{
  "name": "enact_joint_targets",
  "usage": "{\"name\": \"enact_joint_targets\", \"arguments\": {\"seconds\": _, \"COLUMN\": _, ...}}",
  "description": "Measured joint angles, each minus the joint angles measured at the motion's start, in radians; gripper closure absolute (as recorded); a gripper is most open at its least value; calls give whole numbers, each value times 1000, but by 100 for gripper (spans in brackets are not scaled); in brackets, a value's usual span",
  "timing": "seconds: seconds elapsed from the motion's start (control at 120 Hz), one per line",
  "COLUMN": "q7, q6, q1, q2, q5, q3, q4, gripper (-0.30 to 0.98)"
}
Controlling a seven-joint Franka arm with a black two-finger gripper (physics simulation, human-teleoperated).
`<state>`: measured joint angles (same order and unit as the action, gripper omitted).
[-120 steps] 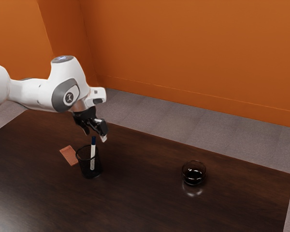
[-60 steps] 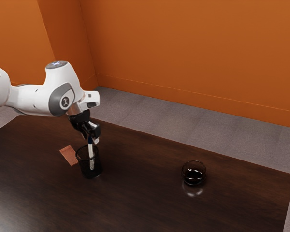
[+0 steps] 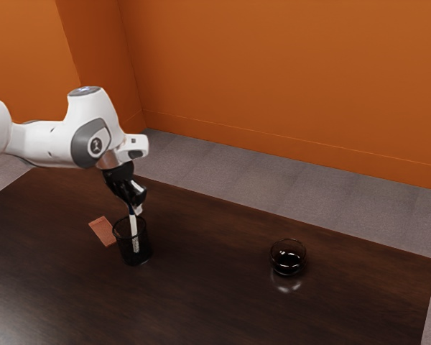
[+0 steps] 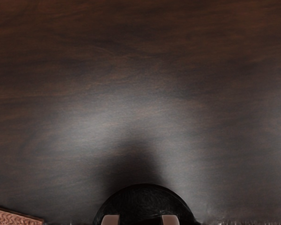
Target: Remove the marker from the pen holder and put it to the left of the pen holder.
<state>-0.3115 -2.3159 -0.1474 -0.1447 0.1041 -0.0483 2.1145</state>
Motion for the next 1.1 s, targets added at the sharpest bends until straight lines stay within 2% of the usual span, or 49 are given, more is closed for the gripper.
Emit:
{"name": "enact_joint_targets", "arguments": {"seconds": 0.267, "q7": 14, "q6": 31, "q1": 6, "q2": 45, "q5": 11, "q3": 1, "q4": 4, "gripper": 75}}
{"name": "enact_joint_targets", "arguments": {"seconds": 0.475, "q7": 40, "q6": 110, "q1": 31, "q2": 227, "q5": 1, "q3": 7, "q4": 17, "gripper": 78}}
{"name": "enact_joint_targets", "arguments": {"seconds": 0.6, "q7": 54, "q6": 172, "q1": -48, "q2": 289, "q5": -6, "q3": 10, "q4": 16, "gripper": 78}}
{"name": "enact_joint_targets", "arguments": {"seconds": 0.667, "q7": 58, "q6": 195, "q1": -94, "q2": 259, "q5": -10, "q3": 78, "q4": 3, "gripper": 78}}
{"name": "enact_joint_targets", "arguments": {"seconds": 0.775, "q7": 59, "q6": 218, "q1": -142, "q2": 134, "q5": -14, "q3": 177, "q4": -78, "gripper": 78}}
{"name": "enact_joint_targets", "arguments": {"seconds": 0.867, "q7": 54, "q6": 233, "q1": -178, "q2": 42, "q5": -20, "q3": 227, "q4": -123, "gripper": 78}}
{"name": "enact_joint_targets", "arguments": {"seconds": 1.1, "q7": 37, "q6": 335, "q1": -141, "q2": -153, "q5": -49, "q3": 286, "q4": -244, "gripper": 77}}
